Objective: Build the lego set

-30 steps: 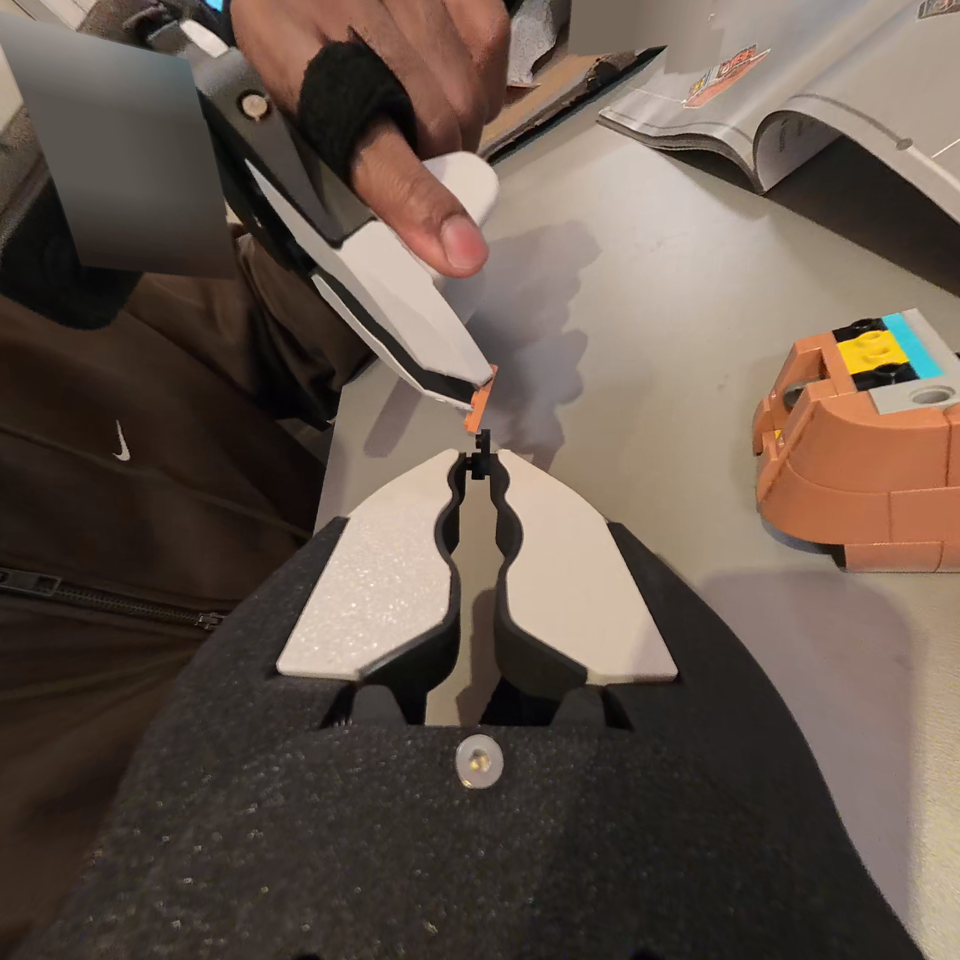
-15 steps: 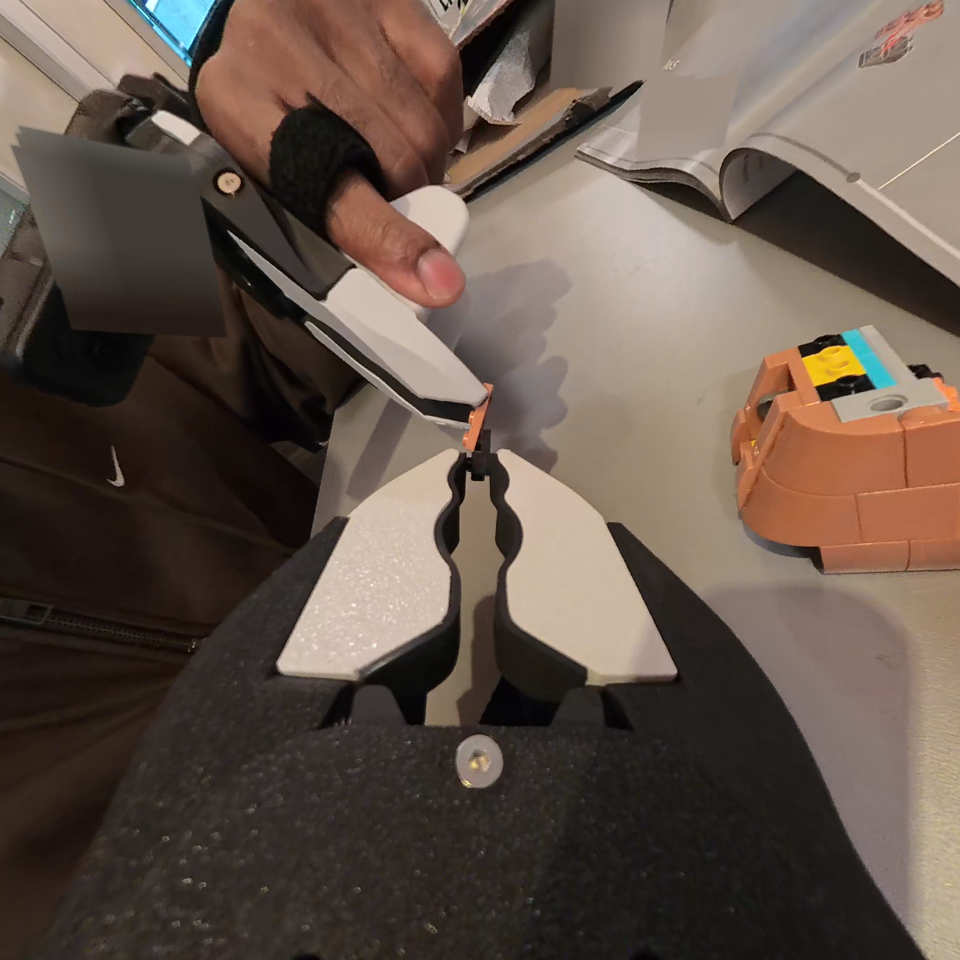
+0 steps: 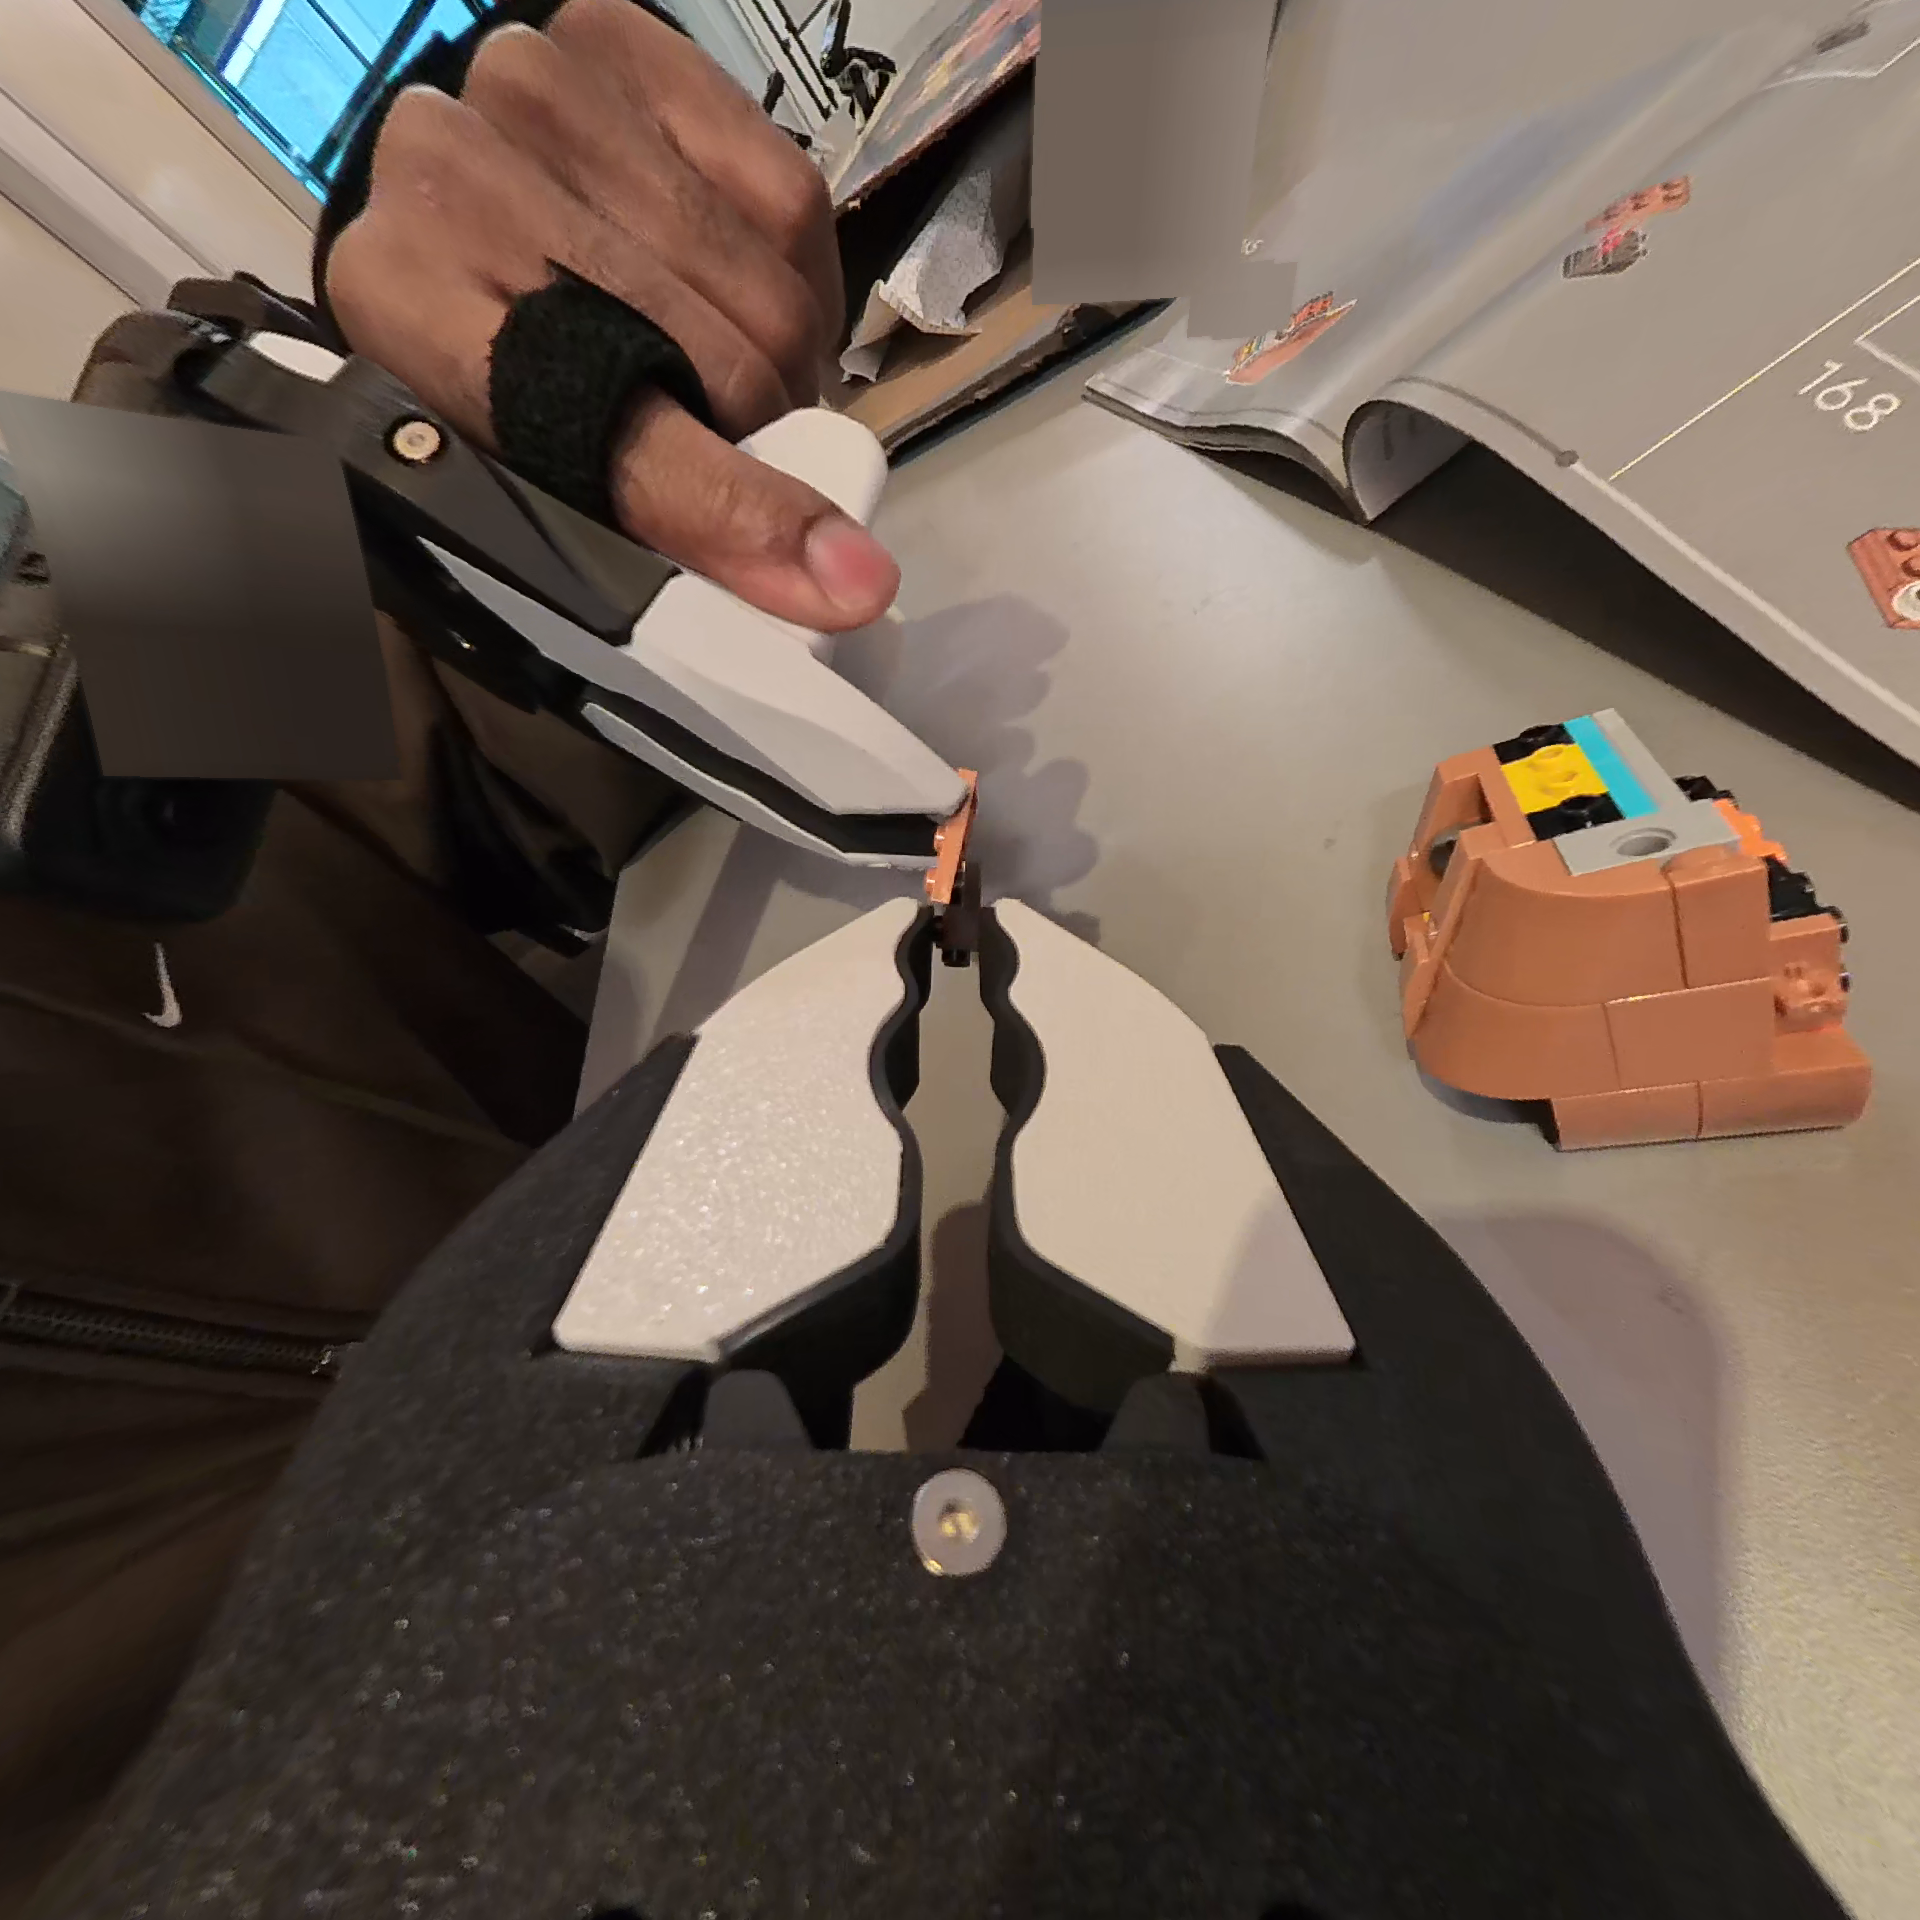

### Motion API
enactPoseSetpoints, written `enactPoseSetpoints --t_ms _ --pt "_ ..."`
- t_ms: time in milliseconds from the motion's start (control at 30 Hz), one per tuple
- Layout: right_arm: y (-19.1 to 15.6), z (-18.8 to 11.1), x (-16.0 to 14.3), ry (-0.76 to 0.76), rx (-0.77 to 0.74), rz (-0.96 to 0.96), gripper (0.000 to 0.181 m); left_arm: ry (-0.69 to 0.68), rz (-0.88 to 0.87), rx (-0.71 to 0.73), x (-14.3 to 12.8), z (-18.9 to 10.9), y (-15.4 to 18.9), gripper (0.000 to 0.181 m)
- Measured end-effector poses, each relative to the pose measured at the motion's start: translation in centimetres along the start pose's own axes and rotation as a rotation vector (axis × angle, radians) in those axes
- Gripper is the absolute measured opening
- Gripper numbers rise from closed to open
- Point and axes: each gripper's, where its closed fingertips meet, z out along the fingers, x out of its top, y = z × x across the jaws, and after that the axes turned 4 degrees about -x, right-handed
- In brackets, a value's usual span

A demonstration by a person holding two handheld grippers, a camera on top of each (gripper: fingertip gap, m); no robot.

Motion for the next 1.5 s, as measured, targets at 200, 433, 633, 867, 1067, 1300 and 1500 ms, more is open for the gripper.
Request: enactPoseSetpoints --t_ms 200,433,633,867,1067,1300,1500 --pt "0.3 0.1 -0.1 -0.003 -0.026 -0.005 0.009 -0.017 0.006 0.006 -0.1 0.5 0.1 0.016" --pt "0.5 0.0 0.2 0.02 -0.052 0.006 0.009 -0.056 0.025 0.031 -0.4 0.7 -0.3 0.016" --pt "0.5 0.0 0.4 0.035 -0.057 0.011 0.009 -0.103 0.054 0.048 -0.6 0.7 -0.5 0.016" --pt "0.6 -0.2 0.9 0.069 -0.073 0.006 0.009 -0.143 0.072 0.074 -0.7 0.7 -0.9 0.016" --pt "0.6 -0.7 1.6 0.12 -0.076 -0.02 0.008 -0.116 0.023 0.109 -0.8 0.4 -1.6 0.016" --pt "0.7 -1.0 2.1 0.138 -0.141 -0.097 0.008 -0.097 -0.007 0.138 -0.8 0.3 -2.2 0.016" --pt "0.9 -1.3 2.4 0.153 -0.201 -0.15 0.008 -0.11 0.021 0.17 -0.8 0.1 -2.5 0.016"
